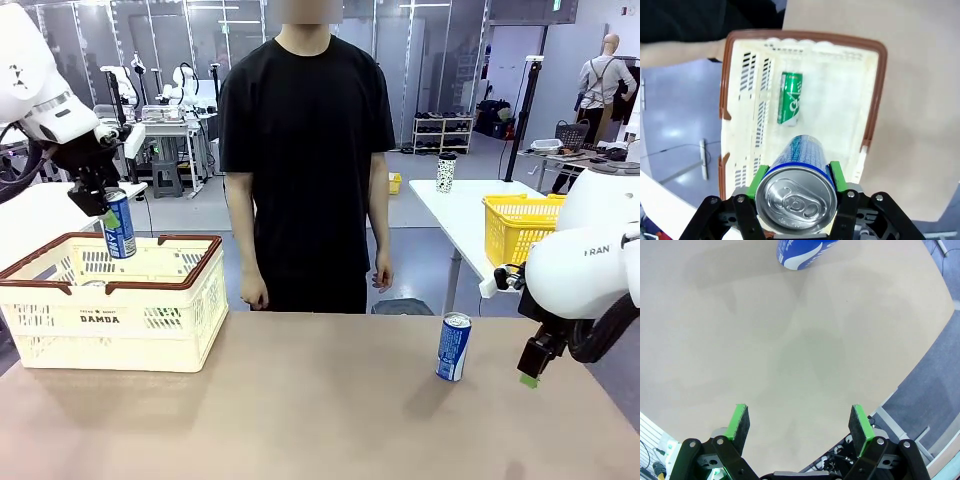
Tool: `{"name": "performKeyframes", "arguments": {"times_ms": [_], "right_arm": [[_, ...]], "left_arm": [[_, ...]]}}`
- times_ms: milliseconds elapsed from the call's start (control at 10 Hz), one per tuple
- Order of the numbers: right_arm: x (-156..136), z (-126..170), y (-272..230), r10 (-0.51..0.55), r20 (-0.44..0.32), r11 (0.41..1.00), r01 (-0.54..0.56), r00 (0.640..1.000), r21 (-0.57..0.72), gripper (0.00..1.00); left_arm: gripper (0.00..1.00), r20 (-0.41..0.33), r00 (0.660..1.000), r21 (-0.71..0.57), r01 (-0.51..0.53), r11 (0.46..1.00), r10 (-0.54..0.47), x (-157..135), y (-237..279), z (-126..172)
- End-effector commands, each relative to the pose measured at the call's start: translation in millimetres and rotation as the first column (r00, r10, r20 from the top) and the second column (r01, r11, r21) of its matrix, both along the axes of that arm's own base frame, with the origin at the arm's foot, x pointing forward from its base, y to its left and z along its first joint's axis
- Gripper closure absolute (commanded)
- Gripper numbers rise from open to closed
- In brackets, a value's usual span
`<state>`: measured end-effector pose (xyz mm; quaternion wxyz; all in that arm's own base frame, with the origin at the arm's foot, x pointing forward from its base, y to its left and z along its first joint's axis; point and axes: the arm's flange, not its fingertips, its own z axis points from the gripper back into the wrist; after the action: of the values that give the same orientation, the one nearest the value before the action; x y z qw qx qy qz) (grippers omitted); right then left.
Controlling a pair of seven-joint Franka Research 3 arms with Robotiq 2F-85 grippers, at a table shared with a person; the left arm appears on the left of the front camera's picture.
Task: Place the drinks into the Shopping basket.
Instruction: Pick up one drink and place it into the Shopping basket.
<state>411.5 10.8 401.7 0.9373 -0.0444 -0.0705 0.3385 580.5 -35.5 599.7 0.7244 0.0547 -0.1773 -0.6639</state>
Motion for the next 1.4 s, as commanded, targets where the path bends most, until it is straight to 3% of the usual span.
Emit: {"name": "performKeyframes", "arguments": {"times_ms": [0, 200, 300, 400, 700, 800, 900, 1100, 1300], "right_arm": [[-0.3, -0.4, 0.6, -0.006, 0.0, 1.0, 0.006, 1.0, 0.004, 0.0], [-0.3, -0.4, 0.6, -0.006, 0.0, 1.0, 0.006, 1.0, 0.004, 0.0], [-0.3, -0.4, 0.6, -0.006, 0.0, 1.0, 0.006, 1.0, 0.004, 0.0], [-0.3, -0.4, 0.6, -0.006, 0.0, 1.0, 0.006, 1.0, 0.004, 0.0], [-0.3, -0.4, 0.6, -0.006, 0.0, 1.0, 0.006, 1.0, 0.004, 0.0], [-0.3, -0.4, 0.6, -0.006, 0.0, 1.0, 0.006, 1.0, 0.004, 0.0], [-0.3, -0.4, 0.6, -0.006, 0.0, 1.0, 0.006, 1.0, 0.004, 0.0], [-0.3, -0.4, 0.6, -0.006, 0.0, 1.0, 0.006, 1.0, 0.004, 0.0], [-0.3, -0.4, 0.6, -0.006, 0.0, 1.0, 0.006, 1.0, 0.004, 0.0]], "left_arm": [[0.42, 0.057, 0.995, -0.027, -0.084, 0.996, 0.086, 7.8, 14.4, -7.5], [0.42, 0.059, 0.991, -0.119, -0.108, 0.987, 0.116, 18.7, 33.7, -24.2], [0.42, 0.05, 0.996, -0.157, -0.072, 0.985, 0.08, 19.8, 38.8, -30.7], [0.42, 0.022, 0.996, -0.054, -0.091, 0.994, 0.092, 17.3, 32.5, -19.1], [0.42, 0.022, 0.996, -0.054, -0.091, 0.994, 0.092, 17.3, 32.5, -19.1], [0.42, 0.017, 0.996, -0.073, -0.089, 0.993, 0.09, 21.8, 33.9, -28.2], [0.42, -0.017, 1.0, -0.128, -0.012, 0.992, 0.01, 37.0, 41.0, -39.9], [0.42, -0.074, 0.997, -0.156, -0.004, 0.988, -0.007, 60.4, 59.0, -65.9], [0.42, -0.071, 0.997, -0.204, -0.025, 0.979, 0.011, 74.0, 67.4, -84.3]]}}
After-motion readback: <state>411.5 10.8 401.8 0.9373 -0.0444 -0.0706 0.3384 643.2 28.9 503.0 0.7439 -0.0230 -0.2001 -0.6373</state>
